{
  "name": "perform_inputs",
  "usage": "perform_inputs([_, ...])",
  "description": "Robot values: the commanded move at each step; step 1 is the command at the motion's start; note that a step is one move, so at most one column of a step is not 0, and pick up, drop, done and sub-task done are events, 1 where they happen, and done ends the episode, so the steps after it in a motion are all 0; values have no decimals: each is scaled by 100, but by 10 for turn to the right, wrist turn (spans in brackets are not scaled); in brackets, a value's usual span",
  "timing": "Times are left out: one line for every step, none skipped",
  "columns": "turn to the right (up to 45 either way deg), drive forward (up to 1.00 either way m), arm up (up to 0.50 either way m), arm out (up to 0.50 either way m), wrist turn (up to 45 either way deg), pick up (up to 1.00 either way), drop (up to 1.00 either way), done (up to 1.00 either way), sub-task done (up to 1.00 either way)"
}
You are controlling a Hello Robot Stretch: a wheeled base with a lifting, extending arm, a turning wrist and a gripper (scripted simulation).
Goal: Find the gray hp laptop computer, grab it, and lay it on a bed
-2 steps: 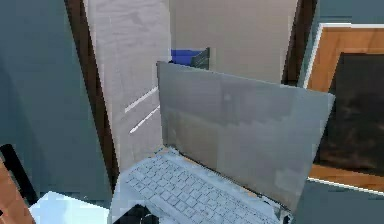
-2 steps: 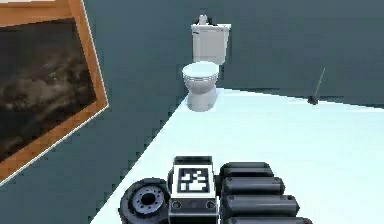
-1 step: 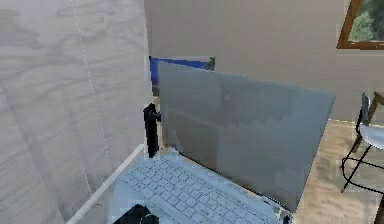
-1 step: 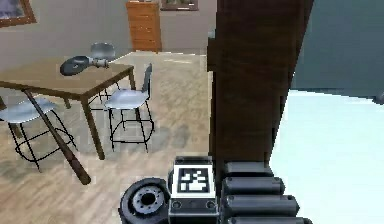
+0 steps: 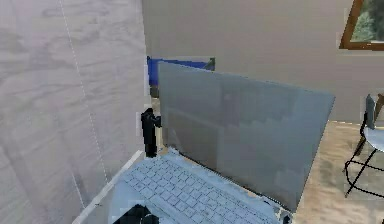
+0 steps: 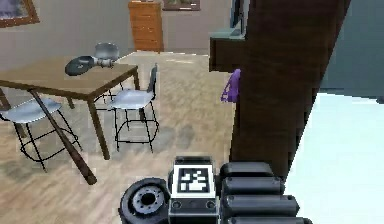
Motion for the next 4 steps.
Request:
perform_inputs([180, 0, 0, 0, 0, 0, 0, 0, 0])
perform_inputs([0, 100, 0, 0, 0, 0, 0, 0, 0])
perform_inputs([210, 0, 0, 0, 0, 0, 0, 0, 0])
perform_inputs([0, 5, 0, 0, 0, 0, 0, 0, 0])
